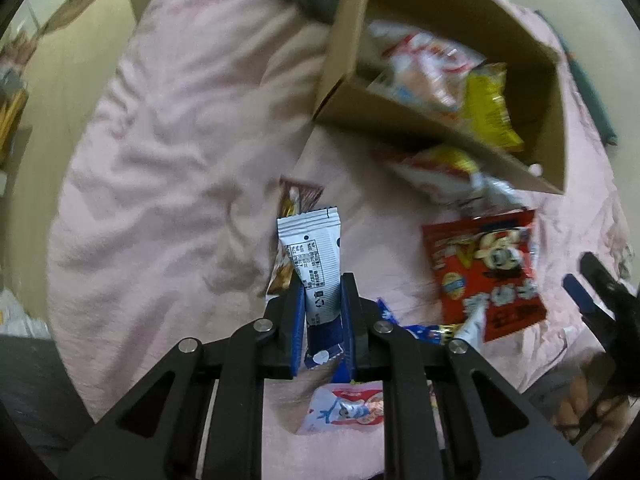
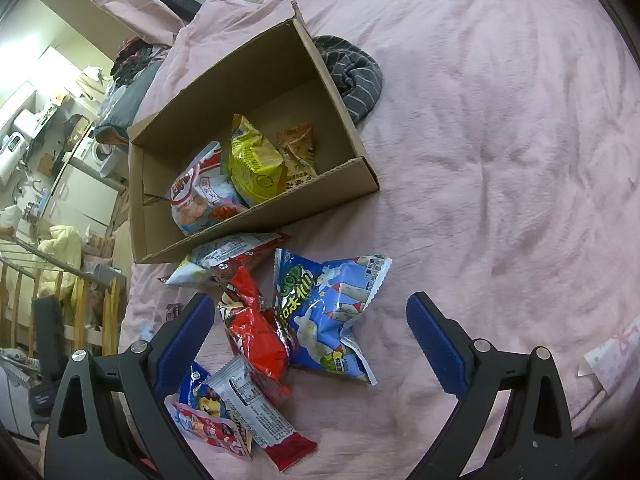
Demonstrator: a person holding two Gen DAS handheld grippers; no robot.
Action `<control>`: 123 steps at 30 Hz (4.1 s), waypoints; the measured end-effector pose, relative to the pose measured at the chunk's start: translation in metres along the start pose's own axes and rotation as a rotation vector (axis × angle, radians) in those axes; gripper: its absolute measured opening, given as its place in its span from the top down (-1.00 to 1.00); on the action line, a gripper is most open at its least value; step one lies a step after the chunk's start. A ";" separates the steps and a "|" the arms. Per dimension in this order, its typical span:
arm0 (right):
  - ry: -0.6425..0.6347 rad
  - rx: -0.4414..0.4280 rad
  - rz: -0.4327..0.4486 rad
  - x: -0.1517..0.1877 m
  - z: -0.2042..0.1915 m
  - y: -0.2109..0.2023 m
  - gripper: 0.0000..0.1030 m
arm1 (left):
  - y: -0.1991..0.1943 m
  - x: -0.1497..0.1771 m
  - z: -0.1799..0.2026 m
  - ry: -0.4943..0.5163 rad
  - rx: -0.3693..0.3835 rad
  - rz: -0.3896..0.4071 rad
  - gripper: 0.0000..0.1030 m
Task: Organize snacks
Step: 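Grasp the white snack bar with the left tool, then grasp the red snack bag with the right tool and lift it, then carry both snacks into the box and open both tools to drop them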
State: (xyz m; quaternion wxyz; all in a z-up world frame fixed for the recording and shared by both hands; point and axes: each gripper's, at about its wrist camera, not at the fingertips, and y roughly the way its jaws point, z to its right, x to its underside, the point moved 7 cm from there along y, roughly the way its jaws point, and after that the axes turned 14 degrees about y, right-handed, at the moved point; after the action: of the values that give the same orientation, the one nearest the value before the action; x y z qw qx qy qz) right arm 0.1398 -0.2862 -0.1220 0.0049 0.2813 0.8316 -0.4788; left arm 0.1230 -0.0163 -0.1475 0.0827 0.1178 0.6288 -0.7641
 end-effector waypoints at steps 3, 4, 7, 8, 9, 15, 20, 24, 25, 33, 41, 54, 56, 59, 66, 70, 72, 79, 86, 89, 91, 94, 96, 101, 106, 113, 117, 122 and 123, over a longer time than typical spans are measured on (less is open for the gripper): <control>-0.011 -0.003 -0.010 0.002 -0.002 0.002 -0.92 | -0.019 -0.005 0.007 0.054 -0.028 0.067 0.74; -0.019 -0.004 -0.018 0.004 -0.004 0.004 -0.92 | -0.022 -0.007 0.008 0.063 -0.035 0.081 0.74; -0.068 -0.027 -0.075 0.015 -0.014 0.012 -0.92 | -0.025 -0.009 0.016 0.075 -0.040 0.098 0.74; -0.086 -0.037 -0.106 0.021 -0.019 0.017 -0.90 | -0.026 -0.011 0.016 0.078 -0.036 0.095 0.74; -0.096 -0.039 -0.121 0.024 -0.021 0.020 -0.81 | -0.025 -0.010 0.016 0.079 -0.034 0.091 0.74; -0.127 -0.056 -0.206 0.040 -0.030 0.036 -0.30 | -0.025 -0.009 0.013 0.080 -0.016 0.082 0.74; -0.139 -0.046 -0.296 0.056 -0.031 0.054 0.01 | -0.024 -0.008 0.014 0.076 -0.008 0.081 0.74; -0.158 -0.023 -0.289 0.056 -0.029 0.054 0.45 | -0.023 -0.008 0.013 0.074 -0.013 0.080 0.74; -0.161 -0.033 -0.279 0.055 -0.029 0.050 0.51 | -0.023 -0.008 0.013 0.073 -0.013 0.079 0.74; -0.171 -0.098 -0.235 0.054 -0.019 0.013 0.66 | -0.017 -0.005 0.003 0.072 -0.037 0.069 0.74; -0.156 -0.169 -0.132 0.044 -0.008 -0.024 0.67 | -0.019 -0.010 -0.001 0.087 -0.099 0.107 0.74; -0.173 -0.235 -0.021 0.031 -0.021 -0.045 0.73 | -0.032 -0.017 0.009 0.139 -0.129 0.162 0.74; -0.169 -0.252 0.011 0.027 -0.024 -0.051 0.73 | -0.033 -0.017 0.008 0.130 -0.134 0.160 0.74; -0.149 -0.278 0.063 0.017 -0.026 -0.061 0.73 | -0.037 -0.019 0.010 0.121 -0.112 0.159 0.74; -0.133 -0.302 0.200 -0.013 -0.035 -0.077 0.73 | -0.064 -0.042 0.021 0.162 -0.096 0.201 0.74; -0.104 -0.316 0.235 -0.035 -0.037 -0.078 0.73 | -0.079 -0.067 0.021 0.184 -0.111 0.240 0.74; -0.096 -0.317 0.253 -0.045 -0.038 -0.076 0.73 | -0.085 -0.083 0.022 0.193 -0.116 0.260 0.74; -0.094 -0.310 0.290 -0.075 -0.045 -0.069 0.73 | -0.093 -0.129 0.034 0.236 -0.132 0.320 0.74; -0.094 -0.287 0.299 -0.100 -0.051 -0.054 0.74 | -0.079 -0.159 0.044 0.252 -0.133 0.323 0.74; -0.108 -0.273 0.310 -0.108 -0.057 -0.047 0.74 | -0.072 -0.170 0.047 0.267 -0.147 0.329 0.74; -0.123 -0.264 0.315 -0.115 -0.061 -0.041 0.74 | -0.066 -0.177 0.049 0.274 -0.156 0.338 0.74; -0.148 -0.232 0.315 -0.124 -0.067 -0.026 0.74 | -0.055 -0.187 0.050 0.306 -0.193 0.361 0.74; -0.164 -0.192 0.312 -0.126 -0.068 -0.017 0.73 | -0.045 -0.191 0.046 0.306 -0.197 0.369 0.74; -0.211 -0.127 0.302 -0.128 -0.074 0.008 0.74 | -0.026 -0.197 0.043 0.289 -0.164 0.340 0.74; -0.253 -0.090 0.286 -0.126 -0.078 0.025 0.74 | -0.016 -0.201 0.042 0.287 -0.158 0.328 0.73; -0.324 0.051 0.294 -0.120 -0.075 0.039 0.74 | -0.002 -0.196 0.043 0.274 -0.144 0.295 0.73; -0.369 0.119 0.287 -0.116 -0.074 0.048 0.74 | 0.001 -0.195 0.045 0.283 -0.148 0.290 0.73; -0.382 0.152 0.288 -0.115 -0.073 0.049 0.74 | -0.003 -0.197 0.044 0.277 -0.159 0.310 0.73; -0.378 0.149 0.289 -0.116 -0.073 0.049 0.73 | -0.003 -0.197 0.043 0.276 -0.159 0.311 0.73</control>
State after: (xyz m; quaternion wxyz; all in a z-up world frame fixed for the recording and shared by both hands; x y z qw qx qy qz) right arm 0.2791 -0.2630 -0.0893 0.2083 0.3024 0.7293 -0.5773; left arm 0.3075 -0.0625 -0.0807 0.1217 0.3102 0.6666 -0.6669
